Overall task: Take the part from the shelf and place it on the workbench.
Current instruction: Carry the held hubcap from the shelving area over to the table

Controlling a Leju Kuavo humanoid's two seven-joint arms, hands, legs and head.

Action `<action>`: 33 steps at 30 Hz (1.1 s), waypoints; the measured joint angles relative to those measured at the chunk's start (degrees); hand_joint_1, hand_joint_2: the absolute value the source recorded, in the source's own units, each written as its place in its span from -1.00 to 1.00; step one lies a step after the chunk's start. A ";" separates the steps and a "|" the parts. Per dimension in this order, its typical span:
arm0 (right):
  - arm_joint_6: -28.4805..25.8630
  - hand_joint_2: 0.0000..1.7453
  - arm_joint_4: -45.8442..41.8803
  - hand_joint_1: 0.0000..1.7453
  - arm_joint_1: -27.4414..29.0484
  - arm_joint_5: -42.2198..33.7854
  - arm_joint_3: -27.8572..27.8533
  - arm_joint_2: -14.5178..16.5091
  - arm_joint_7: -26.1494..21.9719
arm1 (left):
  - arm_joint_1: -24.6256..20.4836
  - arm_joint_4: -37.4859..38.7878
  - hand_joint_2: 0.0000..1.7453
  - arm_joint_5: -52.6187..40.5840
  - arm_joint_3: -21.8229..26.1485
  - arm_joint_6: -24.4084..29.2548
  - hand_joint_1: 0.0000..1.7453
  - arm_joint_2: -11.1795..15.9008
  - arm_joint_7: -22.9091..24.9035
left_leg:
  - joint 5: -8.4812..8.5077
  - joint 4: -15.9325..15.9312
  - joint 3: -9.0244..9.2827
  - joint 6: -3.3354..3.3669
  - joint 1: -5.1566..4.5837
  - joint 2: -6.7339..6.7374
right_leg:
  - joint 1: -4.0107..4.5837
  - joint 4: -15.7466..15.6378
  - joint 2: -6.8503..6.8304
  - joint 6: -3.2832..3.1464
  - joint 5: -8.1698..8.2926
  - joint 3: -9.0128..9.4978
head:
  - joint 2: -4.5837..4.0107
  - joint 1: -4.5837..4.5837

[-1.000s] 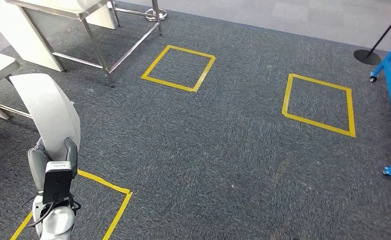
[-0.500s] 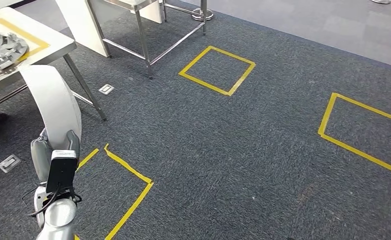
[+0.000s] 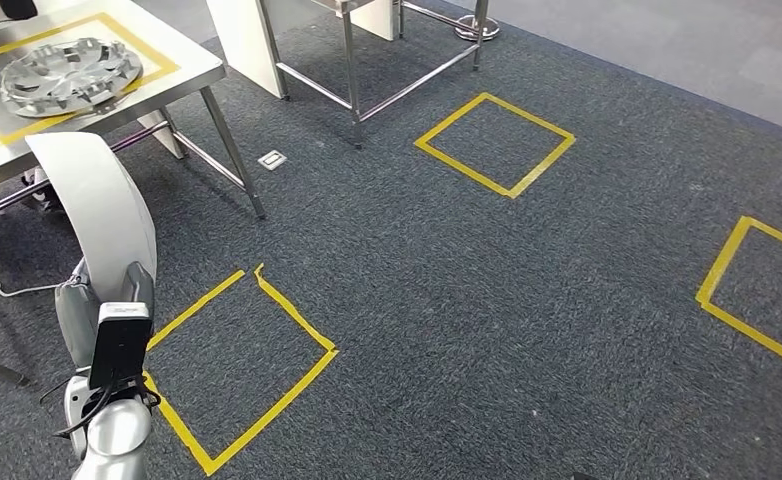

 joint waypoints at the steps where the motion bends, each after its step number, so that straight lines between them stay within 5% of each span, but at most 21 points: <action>1: 0.05 -1.00 -0.01 -1.00 -0.04 0.04 0.00 -0.01 -0.03 | -0.05 -0.08 1.00 -0.02 -0.01 0.03 1.00 -0.06 -0.01 | 0.23 -1.63 0.83 0.43 -0.16 0.89 | 0.18 0.05 -0.61 0.32 -0.12 0.14 | 0.00 0.02; 4: 0.16 -1.00 -0.01 -1.00 -0.22 0.08 0.02 -0.03 -0.17 | -0.09 -0.19 1.00 -0.04 0.00 0.04 1.00 -0.12 0.01 | 0.44 -2.05 0.61 1.59 -0.18 -0.88 | 0.21 0.03 -2.13 1.37 -0.41 0.53 | 0.00 0.02; 6: 0.17 -1.00 0.00 -1.00 -0.27 0.02 0.01 -0.02 -0.34 | -0.31 -0.20 1.00 -0.04 -0.02 -0.04 1.00 -0.18 0.08 | 0.83 -2.31 0.55 2.27 0.20 -2.49 | -0.09 2.12 0.62 2.11 -2.10 -0.15 | 0.00 0.16; 8: 0.05 -1.00 0.01 -1.00 -0.13 -0.04 0.01 -0.02 -0.47 | -0.66 -0.04 1.00 -0.04 -0.25 -0.29 1.00 -0.36 0.13 | 1.10 -2.36 0.27 2.68 0.40 -4.18 | -0.32 8.82 4.68 2.54 -5.73 -3.25 | 0.00 0.40; 10: -0.28 -1.00 0.01 -1.00 0.05 -0.07 0.01 -0.02 -0.47 | -0.79 0.28 1.00 -0.04 -0.53 -0.62 1.00 -0.48 0.17 | 1.25 -2.21 -0.10 2.84 0.35 -6.05 | -0.30 15.62 5.91 2.57 -8.09 -6.79 | 0.00 0.49; 11: -0.47 -1.00 0.01 -1.00 0.09 -0.05 0.01 -0.03 -0.42 | -0.82 0.45 1.00 -0.04 -0.60 -0.75 1.00 -0.49 0.22 | 1.30 -2.09 -0.21 2.82 0.33 -7.02 | -0.26 16.29 6.05 2.45 -7.57 -7.33 | 0.00 0.50; 13: -0.70 -1.00 0.01 -1.00 0.04 0.07 0.01 -0.03 -0.22 | -1.06 0.72 1.00 -0.03 -0.62 -1.02 1.00 -0.48 0.42 | 1.41 -1.88 -0.27 2.65 0.33 -8.85 | -0.24 10.93 6.80 2.02 -3.62 -5.09 | 0.00 0.51; 15: -0.79 -1.00 0.01 -1.00 -0.04 0.22 0.02 -0.06 -0.10 | -1.50 0.87 1.00 -0.02 -0.72 -1.25 1.00 -0.48 0.60 | 1.61 -1.78 -0.44 2.17 0.33 -10.38 | -0.27 3.25 9.37 1.52 -0.59 -1.68 | 0.00 0.51; 17: -0.82 -1.00 0.01 -1.00 -0.12 0.28 0.02 -0.07 -0.15 | -1.77 0.98 1.00 -0.01 -0.86 -1.36 1.00 -0.46 0.64 | 1.94 -1.90 -0.80 1.40 0.45 -11.59 | -0.12 0.24 10.65 1.27 -0.14 -0.48 | 0.00 0.55; 19: -0.79 -1.00 0.01 -1.00 -0.22 0.29 0.02 -0.02 -0.43 | -1.77 1.05 1.00 0.00 -0.93 -1.42 1.00 -0.36 0.49 | 2.32 -2.24 -1.09 0.64 0.60 -12.35 | -0.07 -0.08 9.48 0.87 0.20 -0.37 | 0.00 0.62; 21: -0.71 -1.00 0.01 -1.00 -0.24 0.28 0.02 0.02 -0.91 | -1.72 1.08 1.00 0.04 -0.94 -1.43 1.00 -0.08 0.08 | 1.36 -0.91 -1.87 0.15 0.49 -10.18 | -0.30 -0.53 8.44 0.14 0.64 -0.13 | 0.00 0.46; 24: -0.58 -1.00 0.01 -1.00 0.08 0.28 0.01 0.04 -1.49 | -1.53 1.09 1.00 0.32 -0.98 -1.41 1.00 0.21 -0.84 | -3.96 8.92 -6.13 -0.38 0.44 -5.35 | -0.30 -0.72 6.96 -0.44 0.85 -0.12 | 0.00 -0.03; 26: -0.43 -1.00 0.01 -1.00 0.25 0.29 0.00 0.04 -1.59 | -1.15 1.09 1.00 0.51 -0.99 -1.40 1.00 0.27 -1.22 | -5.22 13.27 -7.78 -0.64 0.54 -4.80 | -0.26 -0.64 6.08 -0.45 0.82 -0.21 | 0.00 -0.02; 27: -0.31 -1.00 0.01 -1.00 0.26 0.33 0.01 0.04 -1.59 | -1.01 1.08 1.00 0.62 -0.99 -1.41 1.00 0.31 -1.32 | -4.29 12.24 -7.01 -0.68 0.58 -4.73 | -0.26 -0.57 5.76 -0.42 0.79 -0.22 | 0.00 -0.02; 31: 0.04 -1.00 0.01 -1.00 0.09 0.66 0.02 0.04 -1.60 | -1.04 0.62 1.00 0.83 -1.03 -1.46 1.00 0.45 -1.50 | 0.16 -0.91 0.36 0.10 0.44 -4.13 | -0.09 0.01 5.04 0.42 0.44 -0.37 | 0.00 0.00; 33: 0.27 -1.00 0.01 -1.00 0.01 0.78 0.02 0.02 -1.61 | -1.05 0.45 1.00 0.90 -1.07 -1.54 1.00 0.45 -1.55 | 0.33 -1.91 0.79 0.65 0.31 -4.23 | 0.13 0.22 4.97 0.51 0.40 -0.55 | 0.00 0.04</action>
